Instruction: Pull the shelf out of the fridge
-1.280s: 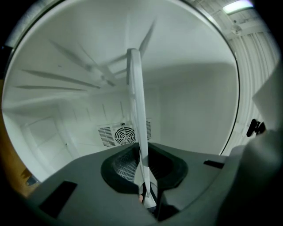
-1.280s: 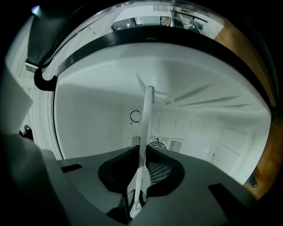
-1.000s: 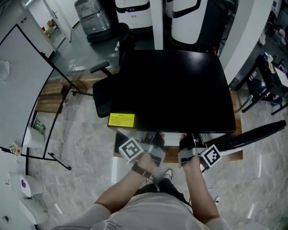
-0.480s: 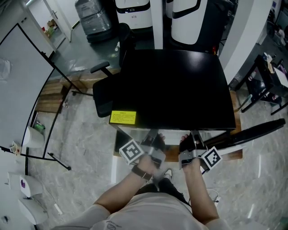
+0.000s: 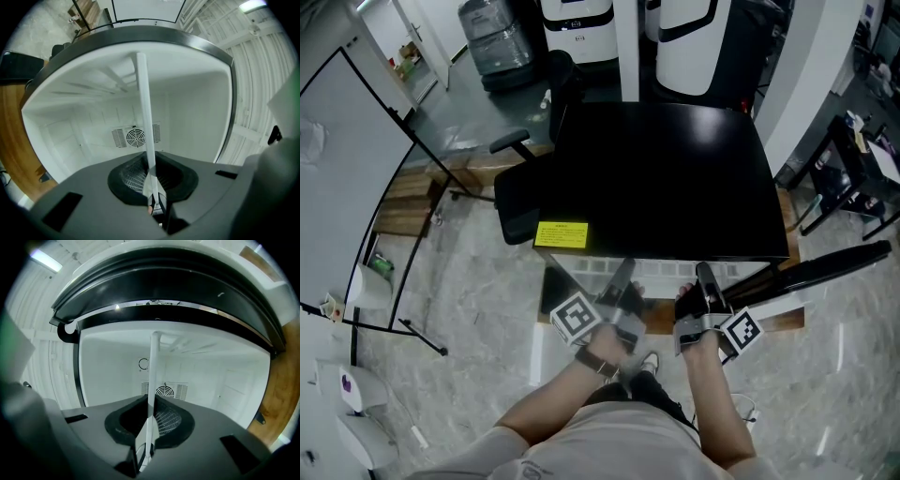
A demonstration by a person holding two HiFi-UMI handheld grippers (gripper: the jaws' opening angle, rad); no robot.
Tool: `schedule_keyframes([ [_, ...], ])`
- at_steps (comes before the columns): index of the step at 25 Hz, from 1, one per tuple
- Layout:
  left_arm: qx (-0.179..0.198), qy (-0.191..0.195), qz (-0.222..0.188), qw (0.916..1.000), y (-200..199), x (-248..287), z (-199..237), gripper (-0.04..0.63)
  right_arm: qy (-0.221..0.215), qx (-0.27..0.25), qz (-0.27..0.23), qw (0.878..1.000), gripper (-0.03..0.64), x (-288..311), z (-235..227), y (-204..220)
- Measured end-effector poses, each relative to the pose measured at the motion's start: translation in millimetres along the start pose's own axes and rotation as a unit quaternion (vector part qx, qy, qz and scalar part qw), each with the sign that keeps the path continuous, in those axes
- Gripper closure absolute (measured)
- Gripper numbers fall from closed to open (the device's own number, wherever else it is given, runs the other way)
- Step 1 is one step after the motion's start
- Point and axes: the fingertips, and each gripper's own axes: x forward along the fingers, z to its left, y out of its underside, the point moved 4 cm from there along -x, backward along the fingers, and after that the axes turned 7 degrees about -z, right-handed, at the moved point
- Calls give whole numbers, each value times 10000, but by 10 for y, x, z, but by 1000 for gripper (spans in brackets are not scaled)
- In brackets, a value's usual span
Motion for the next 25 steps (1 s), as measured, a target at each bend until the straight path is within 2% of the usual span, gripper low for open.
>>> schedule_keyframes([
  [4,-90,81,-22,9999,43,-65,-37,563,-10,4,32,10000,572,-83,4,16],
  [8,11,-27,-10,10000,54,-129,-25,563,11,-4,53,10000,572,-140,23,15],
  [12,-238,189,-36,9995,109,-159,-137,565,13,-5,69,10000,572,-213,44,26],
  [16,-23,-54,-2,10000,110,-327,-26,565,0,6,78,10000,572,-332,28,76],
  [21,-170,116,-15,9998,156,-355,-115,565,14,4,97,10000,572,-398,36,74],
  [25,-94,0,-11,10000,175,-415,-82,565,19,-5,127,9999,572,-448,34,69],
])
